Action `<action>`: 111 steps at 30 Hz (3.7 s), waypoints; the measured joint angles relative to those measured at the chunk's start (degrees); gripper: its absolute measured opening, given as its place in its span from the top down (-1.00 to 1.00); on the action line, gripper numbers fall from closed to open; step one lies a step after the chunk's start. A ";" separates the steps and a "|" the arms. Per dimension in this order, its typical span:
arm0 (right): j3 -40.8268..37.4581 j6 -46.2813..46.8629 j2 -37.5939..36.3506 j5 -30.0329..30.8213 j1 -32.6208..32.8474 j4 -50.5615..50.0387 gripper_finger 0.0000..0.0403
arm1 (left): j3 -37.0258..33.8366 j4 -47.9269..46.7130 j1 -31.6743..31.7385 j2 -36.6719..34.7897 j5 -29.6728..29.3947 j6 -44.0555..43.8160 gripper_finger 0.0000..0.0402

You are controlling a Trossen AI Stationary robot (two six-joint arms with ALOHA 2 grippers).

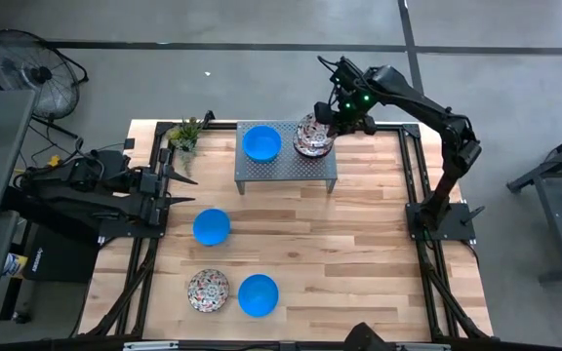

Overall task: Pick & Place Mini bowls
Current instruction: Stack the white patterned bowl on top of the other white patterned bowls on the shelf

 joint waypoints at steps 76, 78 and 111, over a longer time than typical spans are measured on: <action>-0.90 3.56 1.75 8.31 4.76 3.64 0.44 | 0.00 -2.16 -0.01 0.00 0.02 -2.59 0.14; -0.90 3.54 1.75 7.93 4.74 3.87 0.42 | 0.00 -2.15 -0.01 0.00 0.02 -2.60 0.14; 2.32 2.50 1.22 8.58 4.65 -0.58 0.38 | 0.00 -2.16 0.00 0.02 0.13 -2.89 0.14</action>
